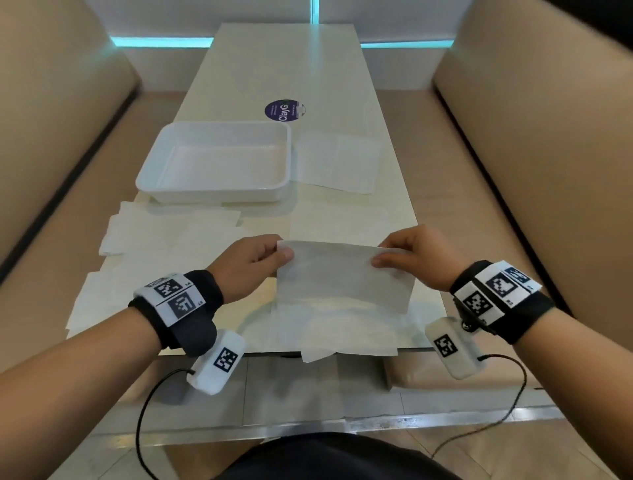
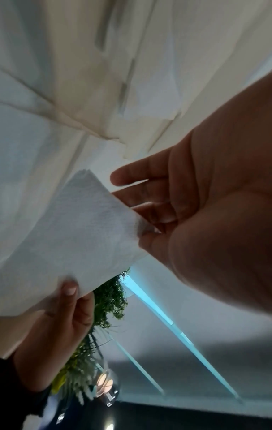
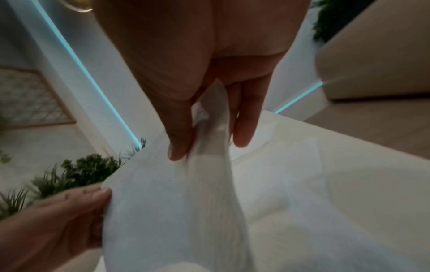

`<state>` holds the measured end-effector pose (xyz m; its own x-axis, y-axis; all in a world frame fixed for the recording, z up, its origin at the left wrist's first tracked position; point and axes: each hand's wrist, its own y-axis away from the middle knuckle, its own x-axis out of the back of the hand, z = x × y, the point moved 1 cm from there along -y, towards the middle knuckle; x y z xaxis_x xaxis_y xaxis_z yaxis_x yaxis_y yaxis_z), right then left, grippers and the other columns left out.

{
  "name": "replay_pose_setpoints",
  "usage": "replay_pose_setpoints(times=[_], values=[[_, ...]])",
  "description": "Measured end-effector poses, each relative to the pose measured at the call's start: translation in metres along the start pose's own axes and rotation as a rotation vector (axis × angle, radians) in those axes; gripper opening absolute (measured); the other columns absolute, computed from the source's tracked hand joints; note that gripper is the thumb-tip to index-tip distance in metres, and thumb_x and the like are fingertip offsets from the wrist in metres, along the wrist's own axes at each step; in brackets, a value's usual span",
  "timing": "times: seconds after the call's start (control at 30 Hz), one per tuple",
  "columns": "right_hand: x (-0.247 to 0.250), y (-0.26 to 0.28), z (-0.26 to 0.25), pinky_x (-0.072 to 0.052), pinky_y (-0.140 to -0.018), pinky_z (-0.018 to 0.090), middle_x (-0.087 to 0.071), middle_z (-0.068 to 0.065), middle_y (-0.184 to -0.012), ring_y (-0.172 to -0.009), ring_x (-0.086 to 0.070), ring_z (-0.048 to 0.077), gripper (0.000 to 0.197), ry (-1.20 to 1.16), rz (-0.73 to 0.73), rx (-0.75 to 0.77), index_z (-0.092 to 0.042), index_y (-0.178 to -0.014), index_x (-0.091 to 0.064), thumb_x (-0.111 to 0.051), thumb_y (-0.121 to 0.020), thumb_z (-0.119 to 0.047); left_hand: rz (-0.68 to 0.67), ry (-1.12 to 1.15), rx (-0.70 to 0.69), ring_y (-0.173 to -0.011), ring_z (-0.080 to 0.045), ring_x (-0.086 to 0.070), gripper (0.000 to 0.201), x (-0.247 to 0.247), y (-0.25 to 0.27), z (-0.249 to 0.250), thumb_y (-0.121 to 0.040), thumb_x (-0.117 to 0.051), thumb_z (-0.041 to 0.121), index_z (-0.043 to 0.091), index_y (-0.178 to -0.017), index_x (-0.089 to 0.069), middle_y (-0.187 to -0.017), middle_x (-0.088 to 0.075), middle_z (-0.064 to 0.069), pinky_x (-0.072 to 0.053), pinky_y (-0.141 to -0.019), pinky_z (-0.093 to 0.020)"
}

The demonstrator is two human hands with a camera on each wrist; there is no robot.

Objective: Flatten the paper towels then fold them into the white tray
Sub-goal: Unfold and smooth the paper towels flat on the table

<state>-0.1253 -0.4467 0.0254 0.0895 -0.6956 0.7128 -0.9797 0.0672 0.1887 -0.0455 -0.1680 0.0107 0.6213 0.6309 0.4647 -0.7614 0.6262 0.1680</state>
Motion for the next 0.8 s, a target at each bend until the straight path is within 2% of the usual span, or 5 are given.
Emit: replay_pose_setpoints(times=[0.13, 0.27, 0.37, 0.53, 0.8], values=[[-0.002, 0.001, 0.004, -0.052, -0.071, 0.034, -0.072, 0.002, -0.075, -0.068, -0.063, 0.012, 0.012, -0.158, -0.025, -0.032, -0.020, -0.076, -0.072, -0.077, -0.077, -0.031, 0.011, 0.123, 0.061, -0.082, -0.013, -0.070, 0.013, -0.011, 0.000, 0.002, -0.093, -0.059, 0.028, 0.016, -0.098, -0.062, -0.088, -0.071, 0.007, -0.055, -0.066, -0.026], [-0.011, -0.010, 0.008, -0.055, -0.079, 0.040, -0.072, 0.000, -0.086, -0.080, -0.066, 0.016, 0.021, -0.105, -0.008, -0.061, -0.026, -0.083, -0.070, -0.074, -0.075, -0.045, 0.099, 0.054, 0.048, -0.081, -0.019, -0.069, 0.017, -0.013, -0.003, -0.001, -0.095, -0.058, 0.026, 0.013, -0.106, -0.061, -0.097, -0.070, -0.003, -0.054, -0.055, -0.027], [-0.018, -0.013, 0.009, -0.046, -0.085, 0.031, -0.062, -0.011, -0.112, -0.100, -0.058, 0.012, 0.046, 0.078, 0.056, -0.058, -0.031, -0.115, -0.060, -0.054, -0.082, -0.064, 0.166, 0.002, 0.038, -0.081, -0.027, -0.067, 0.024, -0.010, -0.005, -0.003, -0.096, -0.056, 0.028, 0.008, -0.109, -0.059, -0.098, -0.068, -0.009, -0.053, -0.050, -0.033], [-0.037, 0.002, 0.006, -0.039, -0.092, 0.032, -0.050, -0.001, -0.123, -0.111, -0.046, 0.019, 0.058, 0.375, 0.181, 0.101, -0.018, -0.128, -0.046, -0.061, -0.083, -0.051, 0.279, -0.005, 0.031, -0.083, -0.024, -0.067, 0.020, 0.011, -0.003, -0.004, -0.096, -0.055, 0.026, 0.012, -0.111, -0.058, -0.099, -0.067, -0.004, -0.057, -0.054, -0.039], [-0.076, 0.022, 0.005, -0.040, -0.095, 0.026, -0.049, -0.008, -0.122, -0.111, -0.044, 0.011, 0.067, 0.361, -0.184, 0.248, -0.024, -0.125, -0.046, -0.075, -0.069, -0.049, 0.389, 0.105, 0.103, -0.063, -0.018, -0.066, 0.025, 0.047, 0.012, -0.025, -0.099, -0.052, 0.021, 0.015, -0.122, -0.058, -0.102, -0.069, -0.004, -0.052, -0.048, -0.028]])
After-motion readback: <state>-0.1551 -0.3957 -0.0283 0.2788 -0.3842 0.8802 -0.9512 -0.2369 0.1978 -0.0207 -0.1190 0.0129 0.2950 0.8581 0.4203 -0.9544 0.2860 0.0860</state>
